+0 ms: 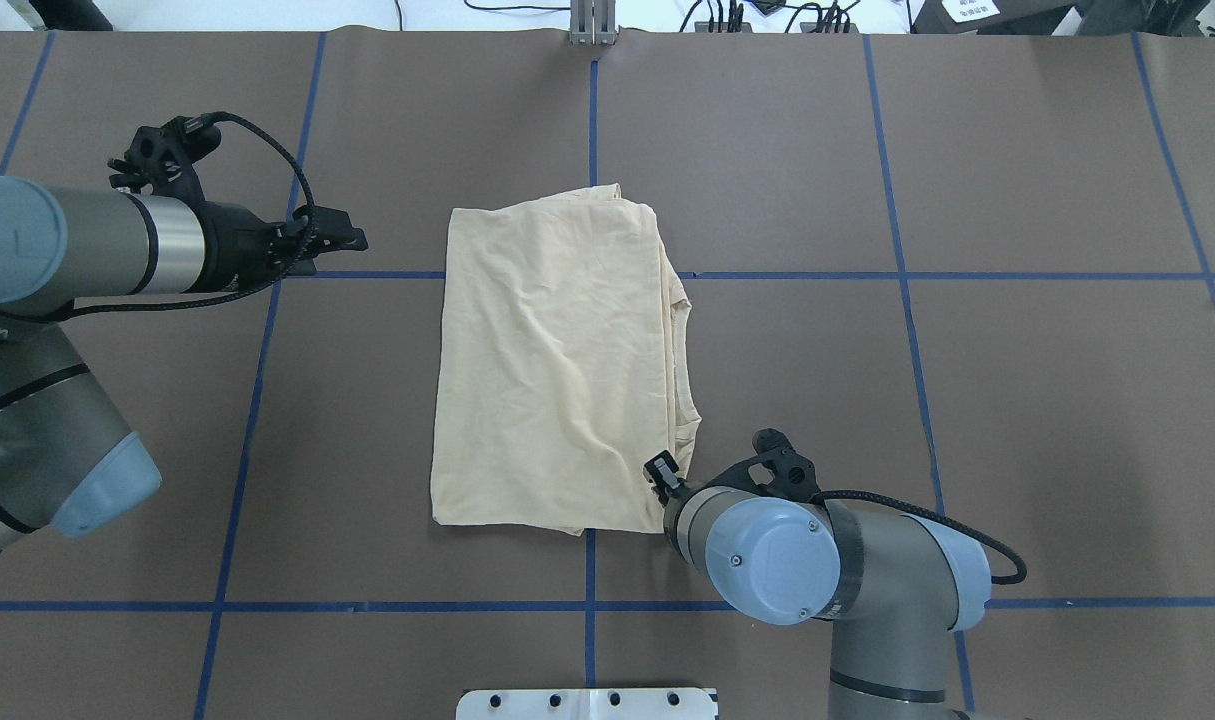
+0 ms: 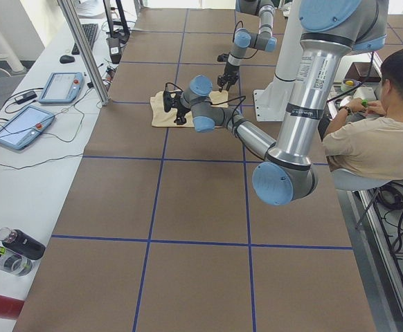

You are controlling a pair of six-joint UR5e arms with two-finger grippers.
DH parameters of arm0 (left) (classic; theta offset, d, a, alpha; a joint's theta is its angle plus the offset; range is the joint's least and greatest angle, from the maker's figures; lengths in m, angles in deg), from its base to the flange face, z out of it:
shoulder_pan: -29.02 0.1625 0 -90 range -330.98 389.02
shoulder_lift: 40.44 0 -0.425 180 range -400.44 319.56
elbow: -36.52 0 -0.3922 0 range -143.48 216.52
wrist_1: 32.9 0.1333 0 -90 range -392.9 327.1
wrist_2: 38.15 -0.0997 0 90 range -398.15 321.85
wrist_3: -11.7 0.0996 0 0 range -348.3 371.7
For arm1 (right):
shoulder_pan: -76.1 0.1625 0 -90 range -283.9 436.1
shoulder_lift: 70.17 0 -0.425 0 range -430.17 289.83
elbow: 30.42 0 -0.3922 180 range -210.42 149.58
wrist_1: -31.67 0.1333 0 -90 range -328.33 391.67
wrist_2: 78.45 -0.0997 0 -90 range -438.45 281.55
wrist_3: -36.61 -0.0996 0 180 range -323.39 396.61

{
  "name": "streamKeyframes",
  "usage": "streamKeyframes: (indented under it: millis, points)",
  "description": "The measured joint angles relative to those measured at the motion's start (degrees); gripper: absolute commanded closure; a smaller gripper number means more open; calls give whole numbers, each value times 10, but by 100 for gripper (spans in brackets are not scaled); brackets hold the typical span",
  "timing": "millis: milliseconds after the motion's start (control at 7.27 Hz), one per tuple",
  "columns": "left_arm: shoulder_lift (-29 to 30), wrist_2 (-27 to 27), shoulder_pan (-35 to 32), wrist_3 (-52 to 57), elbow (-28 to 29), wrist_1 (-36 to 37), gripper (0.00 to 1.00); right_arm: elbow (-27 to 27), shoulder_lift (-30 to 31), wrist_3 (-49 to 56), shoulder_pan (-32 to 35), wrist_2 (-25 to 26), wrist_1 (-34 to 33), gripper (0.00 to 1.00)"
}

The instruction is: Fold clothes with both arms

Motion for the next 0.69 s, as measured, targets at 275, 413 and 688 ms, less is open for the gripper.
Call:
streamKeyframes:
  millis: [275,413,688]
  points:
    - [0,0,0,0,0,0,23,9,-10,-3,1,5,0,41]
    - [0,0,0,0,0,0,23,13,-14,-7,2,7,1,41]
    - [-1,-1,0,0,0,0,23,28,-24,-14,1,10,4,42]
